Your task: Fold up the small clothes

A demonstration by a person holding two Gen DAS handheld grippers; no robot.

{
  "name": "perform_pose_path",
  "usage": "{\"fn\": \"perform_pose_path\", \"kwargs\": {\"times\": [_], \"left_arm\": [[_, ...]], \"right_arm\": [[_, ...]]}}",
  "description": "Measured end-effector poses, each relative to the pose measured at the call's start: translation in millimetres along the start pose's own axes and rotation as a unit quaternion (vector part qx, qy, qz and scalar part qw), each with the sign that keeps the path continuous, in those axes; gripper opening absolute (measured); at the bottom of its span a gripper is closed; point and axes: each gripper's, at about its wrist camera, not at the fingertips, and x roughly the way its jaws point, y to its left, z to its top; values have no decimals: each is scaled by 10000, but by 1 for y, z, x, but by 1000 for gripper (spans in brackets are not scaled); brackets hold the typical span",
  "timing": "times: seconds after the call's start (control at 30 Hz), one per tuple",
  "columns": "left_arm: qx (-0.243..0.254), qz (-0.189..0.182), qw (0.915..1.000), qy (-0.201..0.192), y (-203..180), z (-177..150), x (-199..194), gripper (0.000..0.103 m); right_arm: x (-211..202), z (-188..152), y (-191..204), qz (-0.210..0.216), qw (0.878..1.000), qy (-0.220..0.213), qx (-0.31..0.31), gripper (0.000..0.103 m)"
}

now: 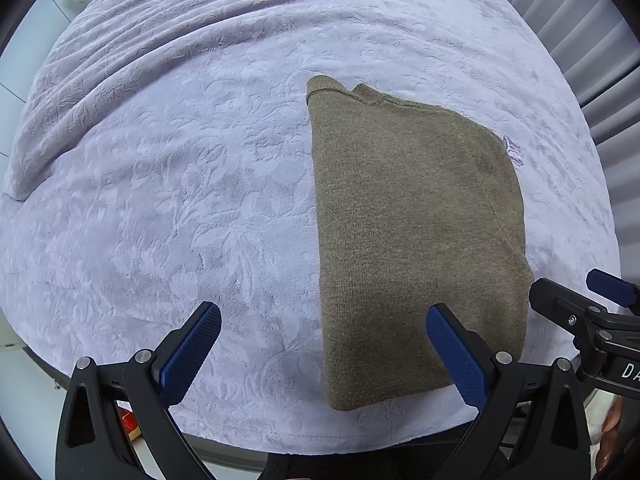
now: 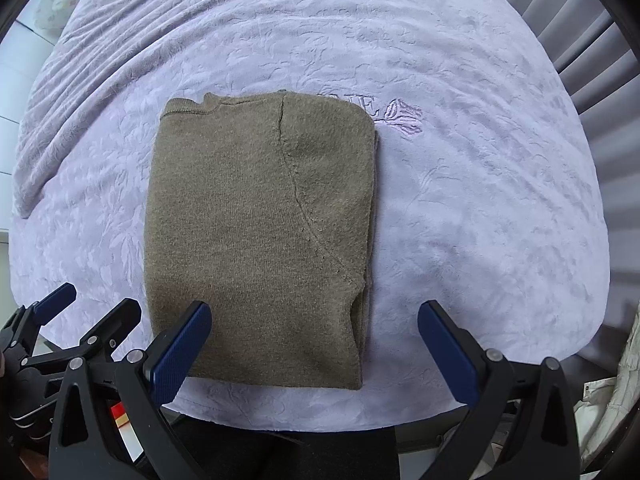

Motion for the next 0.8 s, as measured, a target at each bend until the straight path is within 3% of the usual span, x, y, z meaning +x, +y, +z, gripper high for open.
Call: {"fn": "perform_pose_path", "kwargs": {"times": [0.8], "left_arm": [[18,48,10000,82,1,-1,4,103]], "right_arm": [[3,2,-2,-50,10000,40,-2,103]]}}
